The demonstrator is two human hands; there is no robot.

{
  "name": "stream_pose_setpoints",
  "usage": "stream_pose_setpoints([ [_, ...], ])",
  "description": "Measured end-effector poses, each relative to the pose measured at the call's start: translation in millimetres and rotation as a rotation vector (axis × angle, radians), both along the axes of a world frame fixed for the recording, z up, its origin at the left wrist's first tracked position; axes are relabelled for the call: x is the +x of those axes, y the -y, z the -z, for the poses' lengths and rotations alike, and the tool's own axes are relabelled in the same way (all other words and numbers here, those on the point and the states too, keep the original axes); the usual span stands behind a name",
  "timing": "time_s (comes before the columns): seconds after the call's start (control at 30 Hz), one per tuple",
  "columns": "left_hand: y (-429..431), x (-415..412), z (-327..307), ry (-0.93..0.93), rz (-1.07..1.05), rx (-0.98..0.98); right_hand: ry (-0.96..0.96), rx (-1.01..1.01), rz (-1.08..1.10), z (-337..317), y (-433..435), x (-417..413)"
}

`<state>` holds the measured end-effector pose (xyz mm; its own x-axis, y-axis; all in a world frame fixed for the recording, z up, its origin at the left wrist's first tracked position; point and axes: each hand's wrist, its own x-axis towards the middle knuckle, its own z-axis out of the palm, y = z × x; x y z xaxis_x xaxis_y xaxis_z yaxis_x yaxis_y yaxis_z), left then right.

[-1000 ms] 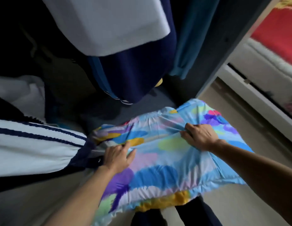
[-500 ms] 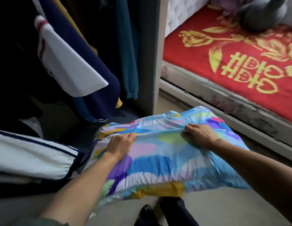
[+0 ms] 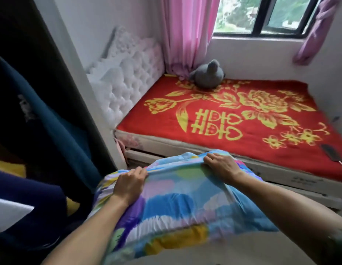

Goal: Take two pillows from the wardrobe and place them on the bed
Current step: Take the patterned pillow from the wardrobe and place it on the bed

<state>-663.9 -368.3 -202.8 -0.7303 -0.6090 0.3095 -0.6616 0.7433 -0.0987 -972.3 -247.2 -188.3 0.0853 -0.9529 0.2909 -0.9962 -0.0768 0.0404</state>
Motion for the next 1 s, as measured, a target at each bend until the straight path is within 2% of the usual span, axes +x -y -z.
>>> stream_pose_setpoints([
  [0.23, 65, -131, -8, -0.044, 0.066, -0.073, -0.051, -0.095, 0.073, -8, 58, -123],
  [0.43, 124, -201, -25, -0.031, 0.001, -0.046, -0.068, -0.168, 0.063, -23, 134, -199],
  [0.53, 168, -221, -29, 0.017, -0.017, 0.006, -0.077, -0.192, 0.082, -26, 183, -219],
  [0.7, 264, -244, -32, 0.089, 0.004, -0.054, -0.129, -0.203, 0.083, -23, 266, -239],
  [1.0, 430, -297, -54, 0.018, 0.055, -0.166, -0.129, -0.212, 0.136, -48, 414, -285],
])
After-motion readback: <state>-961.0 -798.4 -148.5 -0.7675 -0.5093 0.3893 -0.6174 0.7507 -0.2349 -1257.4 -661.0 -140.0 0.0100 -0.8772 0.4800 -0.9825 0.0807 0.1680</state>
